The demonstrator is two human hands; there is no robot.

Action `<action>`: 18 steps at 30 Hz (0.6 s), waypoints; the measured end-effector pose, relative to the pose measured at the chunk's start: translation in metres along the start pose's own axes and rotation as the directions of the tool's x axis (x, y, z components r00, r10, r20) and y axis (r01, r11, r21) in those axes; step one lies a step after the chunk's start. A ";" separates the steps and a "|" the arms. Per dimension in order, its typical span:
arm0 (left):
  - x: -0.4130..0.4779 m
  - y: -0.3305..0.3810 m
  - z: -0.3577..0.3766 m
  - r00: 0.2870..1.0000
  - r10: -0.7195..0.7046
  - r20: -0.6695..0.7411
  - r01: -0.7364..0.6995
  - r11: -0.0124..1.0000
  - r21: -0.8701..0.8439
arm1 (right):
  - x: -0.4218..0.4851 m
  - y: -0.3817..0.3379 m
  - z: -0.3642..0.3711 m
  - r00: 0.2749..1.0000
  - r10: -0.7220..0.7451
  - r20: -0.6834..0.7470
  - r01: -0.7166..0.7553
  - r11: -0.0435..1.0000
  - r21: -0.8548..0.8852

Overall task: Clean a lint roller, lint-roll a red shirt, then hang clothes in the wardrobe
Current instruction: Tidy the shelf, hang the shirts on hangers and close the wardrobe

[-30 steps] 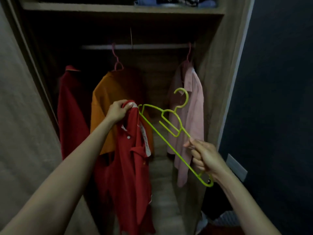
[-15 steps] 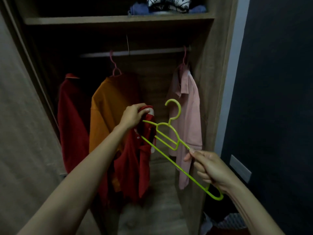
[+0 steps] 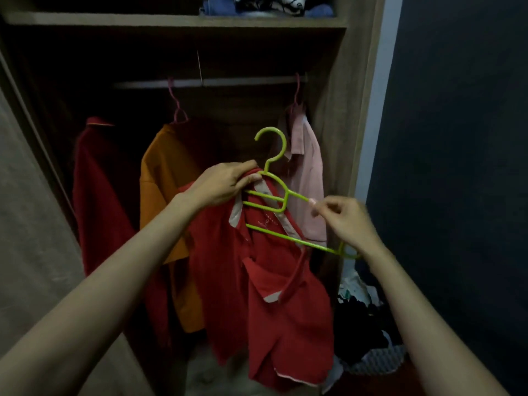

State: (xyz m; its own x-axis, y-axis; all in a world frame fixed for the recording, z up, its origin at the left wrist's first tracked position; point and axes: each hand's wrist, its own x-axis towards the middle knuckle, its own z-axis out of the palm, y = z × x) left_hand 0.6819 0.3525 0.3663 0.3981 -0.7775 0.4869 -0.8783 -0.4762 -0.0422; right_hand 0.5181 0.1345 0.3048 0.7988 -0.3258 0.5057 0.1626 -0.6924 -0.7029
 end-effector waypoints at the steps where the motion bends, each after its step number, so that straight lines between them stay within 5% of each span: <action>1: 0.001 0.000 0.002 0.999 -0.041 -0.013 0.041 0.999 -0.030 | 0.002 0.004 -0.002 0.986 -0.056 -0.155 0.032 0.987 -0.156; 4: 0.004 0.000 0.005 0.995 -0.084 -0.060 0.080 0.995 -0.065 | -0.011 0.008 0.011 0.790 -0.399 -0.466 0.160 0.867 -0.472; 7: 0.007 -0.004 0.001 0.992 -0.068 -0.108 0.059 0.994 -0.092 | -0.040 0.009 0.053 0.668 -0.724 -0.174 0.558 0.642 -0.526; 9: 0.006 -0.008 -0.005 0.987 -0.061 -0.149 0.045 0.993 -0.110 | -0.050 0.021 0.074 0.748 -0.645 0.157 0.621 0.597 -0.509; 12: -0.002 -0.021 -0.014 0.979 -0.059 -0.195 0.034 0.991 -0.133 | -0.046 0.050 0.084 0.848 -0.354 0.394 0.525 0.659 -0.539; 14: -0.012 -0.035 -0.018 0.977 -0.065 -0.203 0.044 0.994 -0.104 | -0.038 0.065 0.076 0.855 -0.279 0.438 0.506 0.637 -0.582; 18: -0.043 -0.070 -0.011 0.973 -0.014 -0.230 0.023 0.999 0.035 | -0.027 0.069 0.041 0.881 -0.374 0.289 0.472 0.671 -0.571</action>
State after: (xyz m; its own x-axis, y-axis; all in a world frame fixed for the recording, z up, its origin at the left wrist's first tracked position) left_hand 0.7235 0.4234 0.3578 0.3391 -0.6550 0.6753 -0.8592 -0.5080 -0.0612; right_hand 0.5314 0.1224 0.2219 0.8102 0.1580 0.5645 0.1555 -0.9864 0.0529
